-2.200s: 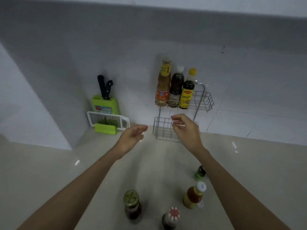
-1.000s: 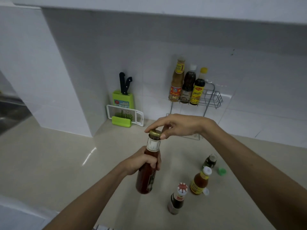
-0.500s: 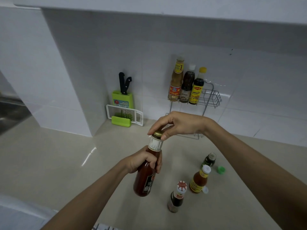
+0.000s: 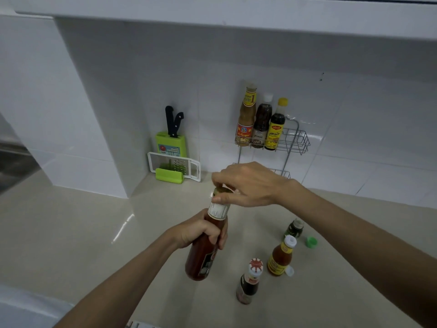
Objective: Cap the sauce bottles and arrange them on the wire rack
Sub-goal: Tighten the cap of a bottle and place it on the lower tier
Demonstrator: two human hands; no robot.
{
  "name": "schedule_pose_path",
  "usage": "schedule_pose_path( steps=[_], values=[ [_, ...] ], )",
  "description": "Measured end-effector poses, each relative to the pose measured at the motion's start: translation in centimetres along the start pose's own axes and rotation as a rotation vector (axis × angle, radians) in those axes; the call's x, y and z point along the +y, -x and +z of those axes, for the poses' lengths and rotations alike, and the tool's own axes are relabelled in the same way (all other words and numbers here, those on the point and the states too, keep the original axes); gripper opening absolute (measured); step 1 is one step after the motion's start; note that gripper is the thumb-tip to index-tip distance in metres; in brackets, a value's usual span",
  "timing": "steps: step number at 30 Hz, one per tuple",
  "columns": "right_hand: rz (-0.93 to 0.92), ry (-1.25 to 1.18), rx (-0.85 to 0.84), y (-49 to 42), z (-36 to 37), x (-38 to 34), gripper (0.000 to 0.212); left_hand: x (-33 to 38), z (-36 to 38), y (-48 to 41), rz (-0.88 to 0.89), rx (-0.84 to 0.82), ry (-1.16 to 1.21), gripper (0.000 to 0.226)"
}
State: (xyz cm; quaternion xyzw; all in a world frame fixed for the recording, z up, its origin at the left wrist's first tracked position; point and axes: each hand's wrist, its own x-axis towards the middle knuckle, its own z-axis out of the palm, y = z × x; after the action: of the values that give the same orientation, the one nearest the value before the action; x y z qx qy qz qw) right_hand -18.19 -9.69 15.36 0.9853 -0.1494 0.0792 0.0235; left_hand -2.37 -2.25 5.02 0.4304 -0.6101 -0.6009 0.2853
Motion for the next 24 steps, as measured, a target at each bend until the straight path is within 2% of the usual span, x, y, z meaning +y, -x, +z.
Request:
schedule_pose_path(
  steps=[1,3,4,6,8,9,11,13,15,17,19,22,24],
  values=[
    [-0.074,0.066,0.038,0.1,0.3,-0.2,0.035,0.5,-0.1,0.2,0.005,-0.048,-0.016,0.015],
    [-0.126,0.112,0.117,0.5,1.2,-0.2,0.030,0.9,0.2,0.2,0.004,-0.033,-0.063,0.014],
    [-0.073,0.110,0.143,0.5,1.6,-0.3,0.032,0.8,0.4,0.1,-0.009,0.055,-0.071,0.013],
    [0.139,0.105,0.176,0.0,2.7,-0.9,0.035,0.2,1.0,-0.4,-0.062,0.342,-0.080,0.009],
    [0.394,0.120,0.174,-0.8,3.6,-1.6,0.031,-1.0,1.4,-1.2,-0.151,0.637,-0.208,0.014],
    [0.463,0.121,0.173,-1.2,4.1,-1.8,0.030,-1.4,1.6,-1.4,-0.193,0.718,-0.279,0.016],
    [0.429,0.023,0.184,-1.2,4.1,-1.8,0.033,-1.5,1.5,-1.4,-0.159,0.669,-0.229,0.014],
    [0.208,-0.058,0.155,-0.4,3.2,-1.3,0.036,-0.8,0.6,-0.8,-0.049,0.385,-0.098,0.008],
    [-0.029,0.020,0.100,0.3,2.0,-1.2,0.034,0.4,-0.1,0.0,0.008,0.075,-0.070,0.009],
    [-0.138,0.087,0.108,0.6,1.5,-0.9,0.031,1.4,-0.3,0.2,0.021,-0.076,-0.063,0.011],
    [-0.094,0.095,0.128,0.4,1.4,-0.7,0.025,1.9,0.1,0.1,0.034,-0.003,-0.059,0.010],
    [0.119,0.101,0.196,0.0,2.0,-1.1,0.021,0.9,0.9,-0.9,0.023,0.328,-0.010,0.008],
    [0.312,0.103,0.179,-0.4,3.3,-1.7,0.022,-0.1,1.4,-1.7,-0.042,0.557,-0.056,0.007]
  ],
)
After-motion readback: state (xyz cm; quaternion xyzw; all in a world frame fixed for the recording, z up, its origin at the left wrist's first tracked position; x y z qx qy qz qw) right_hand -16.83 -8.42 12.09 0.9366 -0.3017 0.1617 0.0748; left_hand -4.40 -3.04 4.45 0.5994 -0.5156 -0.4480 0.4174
